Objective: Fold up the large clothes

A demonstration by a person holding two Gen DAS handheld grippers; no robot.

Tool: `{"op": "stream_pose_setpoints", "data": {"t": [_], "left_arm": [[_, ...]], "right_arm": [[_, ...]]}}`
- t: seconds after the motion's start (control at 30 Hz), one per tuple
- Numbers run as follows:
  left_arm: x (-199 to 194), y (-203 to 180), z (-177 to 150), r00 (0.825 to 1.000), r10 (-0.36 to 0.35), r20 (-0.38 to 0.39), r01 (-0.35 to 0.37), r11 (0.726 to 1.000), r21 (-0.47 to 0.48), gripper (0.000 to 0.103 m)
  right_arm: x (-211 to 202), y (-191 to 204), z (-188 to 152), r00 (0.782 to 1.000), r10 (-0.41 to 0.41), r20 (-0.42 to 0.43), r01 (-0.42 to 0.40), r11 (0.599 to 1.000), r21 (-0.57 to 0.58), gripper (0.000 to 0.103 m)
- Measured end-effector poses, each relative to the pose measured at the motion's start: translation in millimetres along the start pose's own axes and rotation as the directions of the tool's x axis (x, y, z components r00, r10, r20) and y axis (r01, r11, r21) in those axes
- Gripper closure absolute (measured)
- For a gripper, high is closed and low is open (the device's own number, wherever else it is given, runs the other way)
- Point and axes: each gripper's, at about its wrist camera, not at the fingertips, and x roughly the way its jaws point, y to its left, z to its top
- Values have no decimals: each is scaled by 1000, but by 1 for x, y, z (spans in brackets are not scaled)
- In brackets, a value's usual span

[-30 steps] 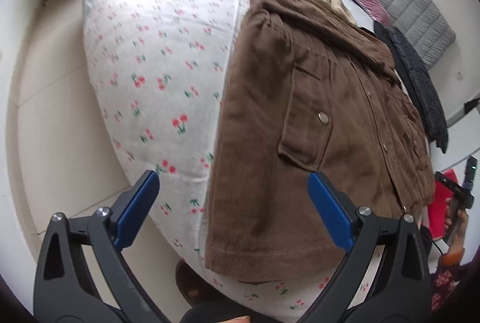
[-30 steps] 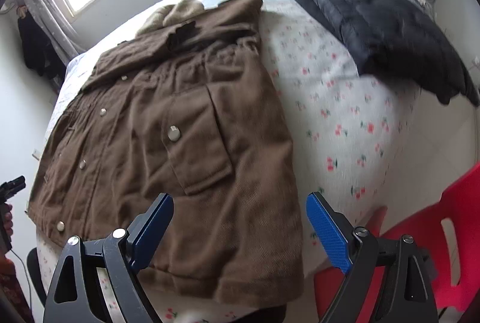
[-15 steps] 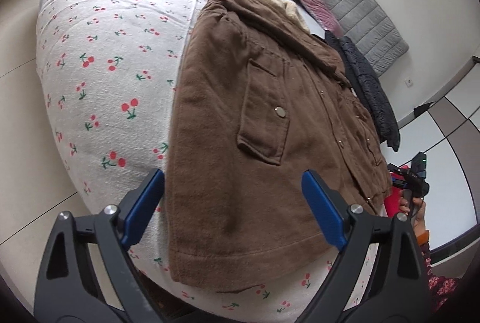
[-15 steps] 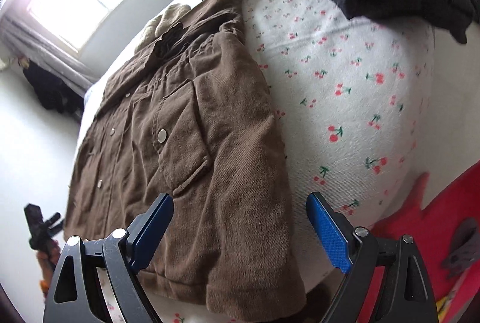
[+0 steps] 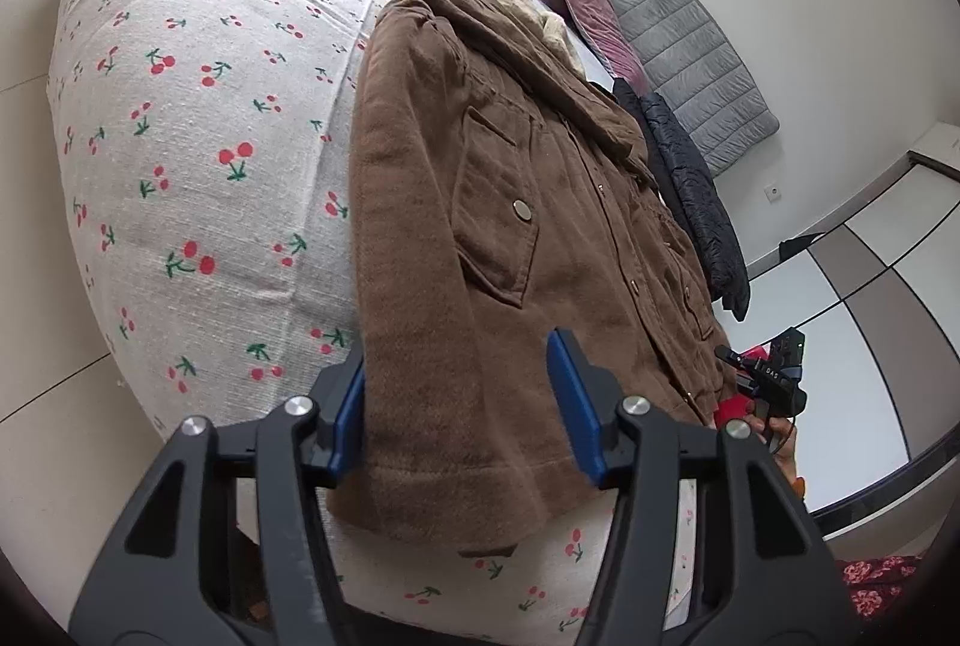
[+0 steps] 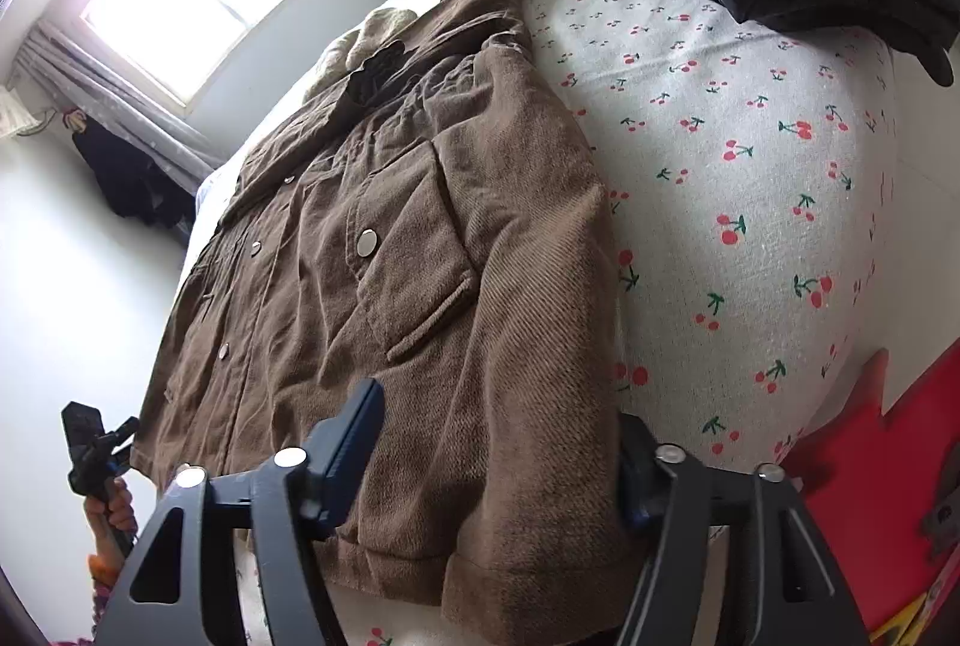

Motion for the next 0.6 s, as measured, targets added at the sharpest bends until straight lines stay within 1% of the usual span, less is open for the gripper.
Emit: {"op": "stream_pose_setpoints", "data": {"t": [0.03,0.07,0.1,0.17,0.23,0.3,0.37,0.47,0.53,0.6], "left_arm": [[2,-2,-1,1000,21,-2,-21,1000,15,48],[3,-4,-2,999,47,-4,-47,998,30,52],[5,-9,-3,996,93,-10,-93,994,56,53],[7,-14,-4,987,161,-10,-160,983,92,59],[10,-21,-6,962,272,-7,-268,953,144,60],[10,-25,-8,951,310,7,-306,935,177,60],[11,-25,-9,947,321,8,-317,931,181,60],[9,-17,-6,955,296,1,-293,945,147,60],[8,-14,-6,961,277,-4,-275,953,125,59],[5,-15,-9,963,269,-3,-267,957,116,58]], "right_arm": [[0,0,0,1000,-1,-3,1,1000,-3,52],[0,0,-1,1000,-6,-10,6,1000,-13,59],[1,2,-1,1000,-19,-15,18,1000,-25,62],[1,2,-2,999,-33,-18,32,999,-32,70],[-1,1,-3,999,-31,-20,31,999,-24,73],[-3,2,-4,999,-32,-18,31,999,-28,74],[-2,1,-4,999,-34,-18,34,999,-28,73],[0,-3,-4,999,-27,-19,27,1000,-6,69],[0,-2,-6,1000,-16,-16,16,1000,-10,64],[1,2,-7,999,-34,-16,33,999,-30,62]]}}
